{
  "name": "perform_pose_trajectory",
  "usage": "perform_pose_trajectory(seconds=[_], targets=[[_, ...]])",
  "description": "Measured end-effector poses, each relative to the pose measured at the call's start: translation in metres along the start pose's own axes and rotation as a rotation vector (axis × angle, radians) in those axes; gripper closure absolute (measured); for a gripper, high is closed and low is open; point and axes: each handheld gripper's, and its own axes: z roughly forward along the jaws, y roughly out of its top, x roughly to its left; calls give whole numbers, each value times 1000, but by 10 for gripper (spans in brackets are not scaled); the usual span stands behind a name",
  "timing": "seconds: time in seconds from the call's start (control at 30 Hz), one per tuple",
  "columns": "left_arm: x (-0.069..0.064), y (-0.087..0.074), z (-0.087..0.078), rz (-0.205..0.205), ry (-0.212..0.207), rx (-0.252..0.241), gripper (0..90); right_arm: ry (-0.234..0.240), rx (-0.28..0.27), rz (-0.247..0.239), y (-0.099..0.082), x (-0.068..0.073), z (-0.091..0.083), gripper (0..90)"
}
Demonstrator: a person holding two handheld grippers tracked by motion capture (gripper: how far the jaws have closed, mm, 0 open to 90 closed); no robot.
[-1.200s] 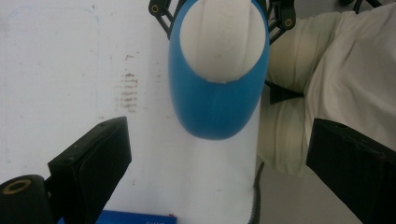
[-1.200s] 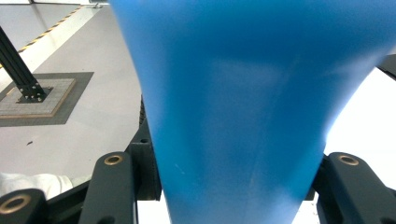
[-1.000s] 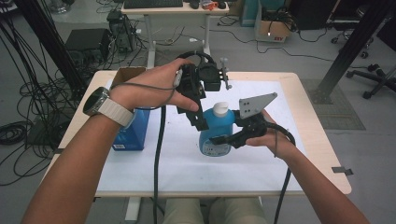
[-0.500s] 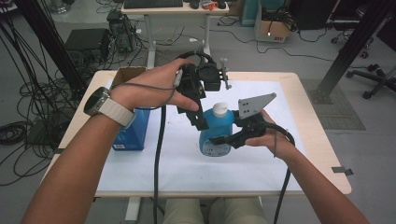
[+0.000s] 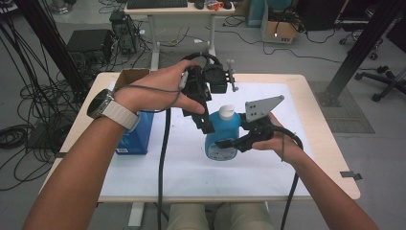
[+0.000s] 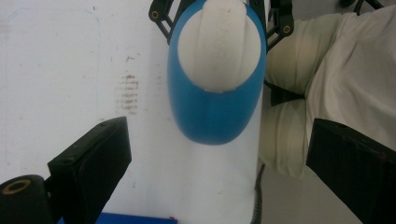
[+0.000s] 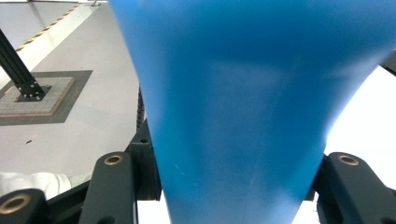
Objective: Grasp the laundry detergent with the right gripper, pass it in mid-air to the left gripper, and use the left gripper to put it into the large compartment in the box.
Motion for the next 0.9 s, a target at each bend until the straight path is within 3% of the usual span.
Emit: perform_pose_trajectory(seconds=[0.9], targets=[[-1,0,0,-6,4,4,69,-9,-5,6,1,0,-2,437]])
